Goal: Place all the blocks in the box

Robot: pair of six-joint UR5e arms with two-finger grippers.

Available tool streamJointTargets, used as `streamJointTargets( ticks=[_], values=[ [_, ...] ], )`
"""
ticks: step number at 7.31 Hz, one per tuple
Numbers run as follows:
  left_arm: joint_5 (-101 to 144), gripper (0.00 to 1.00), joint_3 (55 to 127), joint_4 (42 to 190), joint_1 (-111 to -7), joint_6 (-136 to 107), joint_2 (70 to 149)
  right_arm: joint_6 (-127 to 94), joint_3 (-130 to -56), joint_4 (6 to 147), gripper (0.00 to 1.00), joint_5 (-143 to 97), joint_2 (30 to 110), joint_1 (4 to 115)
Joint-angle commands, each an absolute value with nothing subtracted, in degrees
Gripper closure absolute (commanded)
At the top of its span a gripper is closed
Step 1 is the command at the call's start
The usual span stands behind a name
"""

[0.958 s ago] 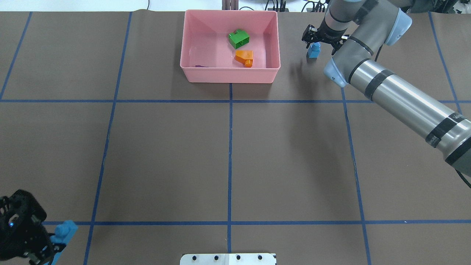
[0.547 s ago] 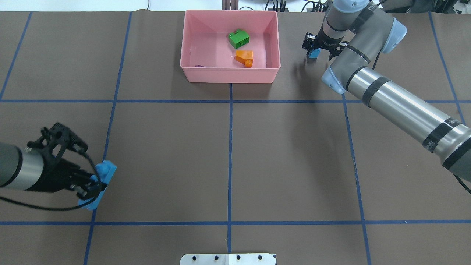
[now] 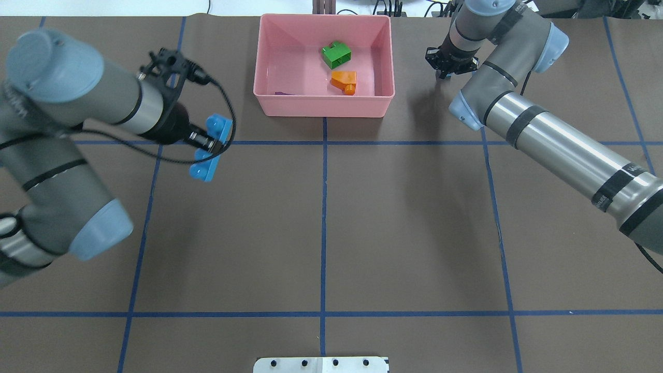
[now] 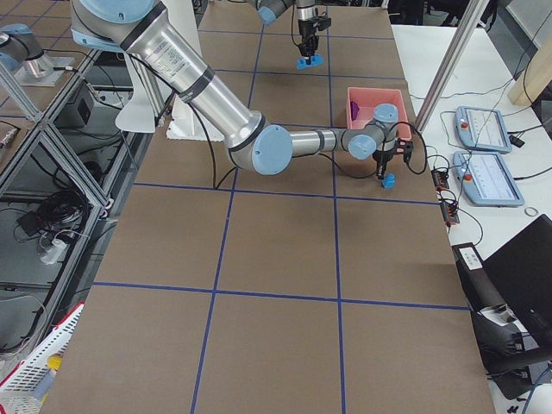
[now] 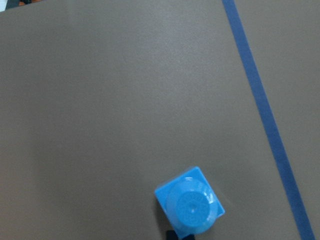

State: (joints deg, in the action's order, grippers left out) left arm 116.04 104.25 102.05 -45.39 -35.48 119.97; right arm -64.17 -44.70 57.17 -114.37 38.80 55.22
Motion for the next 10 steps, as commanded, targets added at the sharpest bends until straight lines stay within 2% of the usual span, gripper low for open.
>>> streamJointTargets(
  ticks=[1,2,3,4,6,8,10],
  values=[
    [116.1,1.00,81.9,102.7,-50.9,-38.8,139.4,-63.7,-46.8,57.5,1.00,-115.4,37.9,57.4],
    [116.0,1.00,75.4,103.4,-51.5,-38.8,143.6,-63.4,-46.8,57.7,1.00,-115.1,38.3,57.4],
    [115.9,1.00,73.4,105.6,-52.2,-38.8,144.2,-63.0,-45.8,57.7,0.04,-113.2,38.3,57.2],
    [115.8,1.00,71.9,105.8,-52.6,-39.1,145.0,-62.7,-44.7,57.6,0.00,-112.5,38.2,57.0],
    [115.5,1.00,64.6,107.0,-53.2,-40.9,150.6,-62.0,-44.1,57.7,0.00,-112.4,38.1,57.0],
    [111.8,1.00,60.6,109.2,-53.6,-41.9,153.1,-61.7,-41.9,57.1,0.00,-111.3,38.0,55.5],
    [107.9,1.00,47.6,118.5,-53.0,-46.9,159.1,-61.7,-41.4,57.0,0.00,-110.7,38.0,54.6]
  ],
)
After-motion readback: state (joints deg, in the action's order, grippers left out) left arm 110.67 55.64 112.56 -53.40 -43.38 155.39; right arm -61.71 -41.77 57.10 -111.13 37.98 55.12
